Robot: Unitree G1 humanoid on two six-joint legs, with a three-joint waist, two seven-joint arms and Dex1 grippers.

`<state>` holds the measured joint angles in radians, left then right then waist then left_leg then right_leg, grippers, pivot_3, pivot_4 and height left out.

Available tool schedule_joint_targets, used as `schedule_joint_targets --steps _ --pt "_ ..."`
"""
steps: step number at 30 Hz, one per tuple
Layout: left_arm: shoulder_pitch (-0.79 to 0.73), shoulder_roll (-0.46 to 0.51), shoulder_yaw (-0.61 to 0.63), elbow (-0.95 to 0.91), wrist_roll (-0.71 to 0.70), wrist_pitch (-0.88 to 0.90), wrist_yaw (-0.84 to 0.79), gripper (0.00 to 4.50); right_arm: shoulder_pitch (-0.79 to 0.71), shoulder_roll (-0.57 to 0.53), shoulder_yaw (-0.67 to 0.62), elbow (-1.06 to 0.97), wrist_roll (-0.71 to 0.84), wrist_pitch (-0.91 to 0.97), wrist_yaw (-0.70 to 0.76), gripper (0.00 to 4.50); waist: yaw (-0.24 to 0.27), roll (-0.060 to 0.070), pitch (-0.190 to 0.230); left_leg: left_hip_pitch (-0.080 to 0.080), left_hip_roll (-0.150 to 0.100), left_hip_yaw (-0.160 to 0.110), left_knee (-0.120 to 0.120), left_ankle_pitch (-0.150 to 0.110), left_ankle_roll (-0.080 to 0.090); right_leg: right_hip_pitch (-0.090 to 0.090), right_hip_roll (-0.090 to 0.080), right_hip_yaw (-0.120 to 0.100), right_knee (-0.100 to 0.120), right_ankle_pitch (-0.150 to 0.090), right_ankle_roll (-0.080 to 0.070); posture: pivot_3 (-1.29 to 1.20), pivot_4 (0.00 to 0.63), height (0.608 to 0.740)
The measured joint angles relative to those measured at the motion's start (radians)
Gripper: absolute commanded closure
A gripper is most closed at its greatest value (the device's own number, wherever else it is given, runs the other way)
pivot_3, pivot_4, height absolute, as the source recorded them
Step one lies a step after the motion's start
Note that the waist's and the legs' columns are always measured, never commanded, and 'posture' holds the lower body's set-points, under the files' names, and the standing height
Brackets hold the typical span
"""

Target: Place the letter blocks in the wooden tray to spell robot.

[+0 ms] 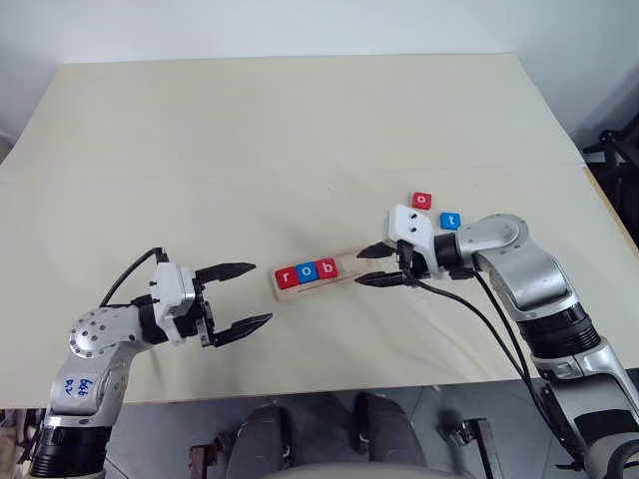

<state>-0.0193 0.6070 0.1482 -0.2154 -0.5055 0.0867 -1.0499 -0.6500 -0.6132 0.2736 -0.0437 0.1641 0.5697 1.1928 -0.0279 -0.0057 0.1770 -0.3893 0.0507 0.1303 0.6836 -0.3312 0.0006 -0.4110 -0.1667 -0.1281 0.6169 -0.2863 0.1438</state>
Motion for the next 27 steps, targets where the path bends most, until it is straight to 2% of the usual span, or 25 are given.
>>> schedule_joint_targets --steps 4,13,27 --pt "-0.007 0.000 -0.007 0.002 0.000 0.000 -0.003 0.00 0.000 0.044 0.038 -0.011 0.000 0.022 -0.029 4.46 0.000 0.000 0.000 0.000 0.000 0.000 0.000 0.000 0.000 0.000 0.000 0.000 0.000 0.000 0.000 0.00 0.150 0.740" --pt "0.008 0.000 -0.007 0.000 0.000 0.000 0.005 0.00 -0.013 0.084 0.092 0.001 -0.008 0.048 -0.076 4.46 0.000 0.000 0.000 0.000 0.000 0.000 0.000 0.000 0.000 0.000 0.000 0.000 0.000 0.000 0.000 0.00 0.150 0.740" --pt "0.027 0.000 -0.004 -0.005 0.000 0.000 0.025 0.00 -0.040 0.120 0.109 0.051 -0.017 0.029 -0.114 4.46 0.000 0.000 0.000 0.000 0.000 0.000 0.000 0.000 0.000 0.000 0.000 0.000 0.000 0.000 0.000 0.00 0.150 0.740"
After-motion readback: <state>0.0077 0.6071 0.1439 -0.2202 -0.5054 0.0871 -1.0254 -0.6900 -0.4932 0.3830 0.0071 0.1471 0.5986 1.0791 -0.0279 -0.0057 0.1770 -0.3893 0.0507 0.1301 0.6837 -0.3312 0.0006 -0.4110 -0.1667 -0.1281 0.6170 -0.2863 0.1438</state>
